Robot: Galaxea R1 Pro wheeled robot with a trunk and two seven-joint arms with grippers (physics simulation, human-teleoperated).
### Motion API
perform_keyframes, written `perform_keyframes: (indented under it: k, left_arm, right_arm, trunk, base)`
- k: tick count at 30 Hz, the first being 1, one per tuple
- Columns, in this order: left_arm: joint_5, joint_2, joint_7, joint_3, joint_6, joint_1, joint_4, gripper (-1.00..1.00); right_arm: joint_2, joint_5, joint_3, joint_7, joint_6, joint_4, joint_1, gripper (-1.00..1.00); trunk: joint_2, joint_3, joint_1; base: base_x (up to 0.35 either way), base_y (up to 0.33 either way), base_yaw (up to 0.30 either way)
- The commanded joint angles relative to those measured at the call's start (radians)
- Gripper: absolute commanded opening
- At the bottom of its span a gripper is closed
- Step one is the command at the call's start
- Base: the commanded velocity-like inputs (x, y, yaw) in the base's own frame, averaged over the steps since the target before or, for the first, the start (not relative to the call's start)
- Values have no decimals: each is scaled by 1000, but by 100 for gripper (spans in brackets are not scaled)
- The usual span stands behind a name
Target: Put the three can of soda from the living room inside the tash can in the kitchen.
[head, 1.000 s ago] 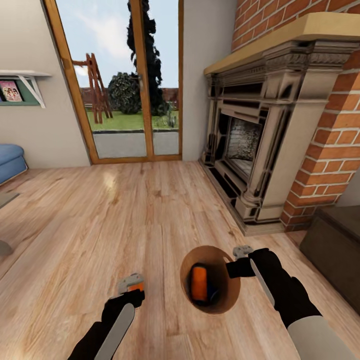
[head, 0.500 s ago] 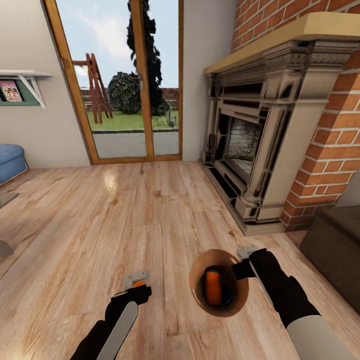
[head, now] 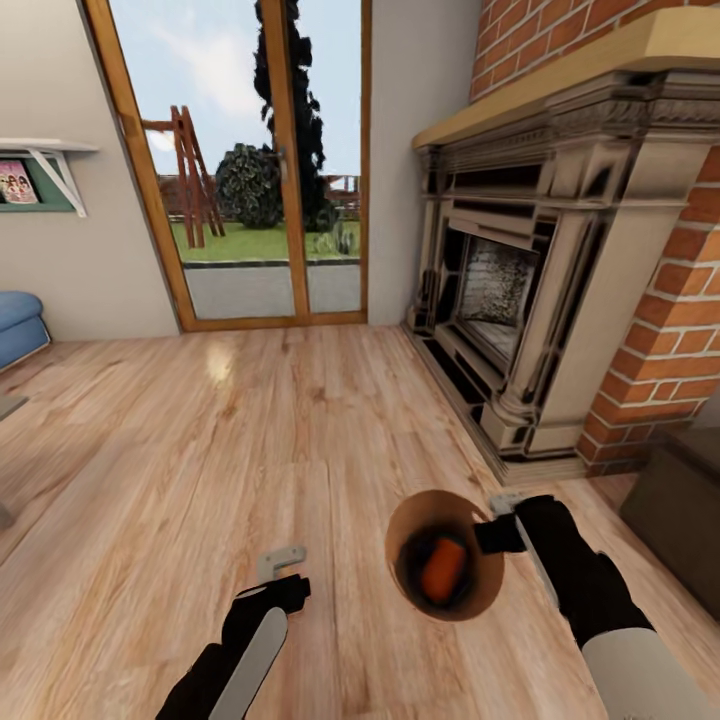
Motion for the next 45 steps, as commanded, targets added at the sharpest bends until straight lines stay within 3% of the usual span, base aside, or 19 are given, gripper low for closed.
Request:
perform_keyframes:
  k: [1,19,23,26,27,28,30,32,37,41,45]
  left_arm:
    - [0,0,0,0,0,0,0,100]
    - [-14,2,-6,-1,-4,-2,75,100]
    - [-14,2,-37,0,-3,-16,136,100]
    - [-7,2,-61,3,-3,-63,250,100]
    - [-6,3,-70,8,-2,-74,269,100]
    - [-3,3,-107,46,2,-104,324,100]
    - [-7,4,-150,80,7,-126,369,100]
    - [-11,7,-188,100,10,-145,403,100]
    - [-13,17,-209,113,0,-160,454,100]
    - [-4,21,-221,118,-3,-164,464,100]
    - [-4,27,-273,122,-4,-172,500,100]
  right_arm:
    - [-1,-147,-7,4,6,2,-4,-100]
    - [-3,-148,-24,9,6,3,-10,-100]
    - [-10,-148,-24,9,6,9,-13,-100]
    - [-27,-148,-24,30,6,11,-14,-100]
    - [-29,-148,-24,41,6,11,-14,-100]
    - [-40,-148,-24,83,6,12,-14,-100]
    - [-51,-147,-23,116,6,12,-14,-100]
    - [-59,-147,-23,137,6,12,-14,-100]
    - [-64,-147,-22,150,6,12,-14,-100]
    - [-67,-147,-22,151,6,9,-13,-100]
    - [-71,-147,-22,153,6,4,-12,-100]
  trunk:
    - [0,0,0]
    - [0,0,0]
    - [0,0,0]
    - [0,0,0]
    - [0,0,0]
    - [0,0,0]
    - [0,0,0]
    - [0,0,0]
    - [0,0,0]
    - [-1,-15,2]
    - [-2,-31,3]
  base:
    - [327,112,0]
    - [333,74,0]
    - [105,9,0]
    - [25,2,0]
    - [12,1,0]
    - [6,1,0]
    - [4,0,0]
    - [2,0,0]
    - [0,0,0]
    - [0,0,0]
    - [0,0,0]
